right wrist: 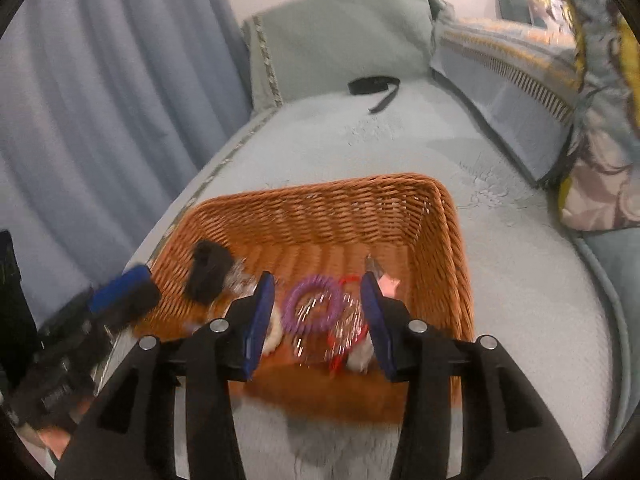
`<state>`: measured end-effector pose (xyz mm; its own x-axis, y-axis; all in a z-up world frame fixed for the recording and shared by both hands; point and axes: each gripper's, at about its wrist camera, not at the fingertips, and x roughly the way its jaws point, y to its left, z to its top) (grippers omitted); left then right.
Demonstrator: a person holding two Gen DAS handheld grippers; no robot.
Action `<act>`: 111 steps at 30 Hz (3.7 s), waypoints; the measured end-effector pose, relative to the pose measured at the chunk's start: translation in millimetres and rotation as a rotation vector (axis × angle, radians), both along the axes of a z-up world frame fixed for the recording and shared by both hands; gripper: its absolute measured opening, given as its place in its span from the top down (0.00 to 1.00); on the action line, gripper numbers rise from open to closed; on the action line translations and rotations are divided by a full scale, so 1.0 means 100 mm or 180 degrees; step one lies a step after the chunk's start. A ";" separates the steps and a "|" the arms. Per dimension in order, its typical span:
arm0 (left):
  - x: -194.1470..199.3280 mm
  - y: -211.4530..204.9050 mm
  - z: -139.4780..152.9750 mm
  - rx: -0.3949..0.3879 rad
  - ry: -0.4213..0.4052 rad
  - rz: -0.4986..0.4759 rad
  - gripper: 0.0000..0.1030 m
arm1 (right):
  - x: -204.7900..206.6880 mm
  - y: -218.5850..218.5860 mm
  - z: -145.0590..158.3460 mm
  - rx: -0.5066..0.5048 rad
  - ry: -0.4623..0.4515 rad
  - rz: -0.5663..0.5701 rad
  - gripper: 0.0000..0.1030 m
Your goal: Organize jewelry
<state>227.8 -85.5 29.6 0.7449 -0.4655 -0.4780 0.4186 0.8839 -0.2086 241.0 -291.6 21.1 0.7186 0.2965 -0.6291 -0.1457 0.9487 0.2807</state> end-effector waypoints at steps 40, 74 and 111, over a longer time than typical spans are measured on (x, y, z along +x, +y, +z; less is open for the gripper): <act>-1.87 0.61 -0.42 0.0187 -0.0792 0.1507 0.08 | -2.19 0.33 -0.32 -0.0527 -0.1440 -0.0628 0.21; -1.89 0.55 -0.38 0.0333 -0.0881 0.1574 0.08 | -2.28 0.36 -0.32 -0.0542 -0.1542 -0.0688 0.08; -1.88 0.60 -0.38 0.0309 -0.0839 0.1577 0.08 | -2.27 0.35 -0.33 -0.0533 -0.1520 -0.0690 0.08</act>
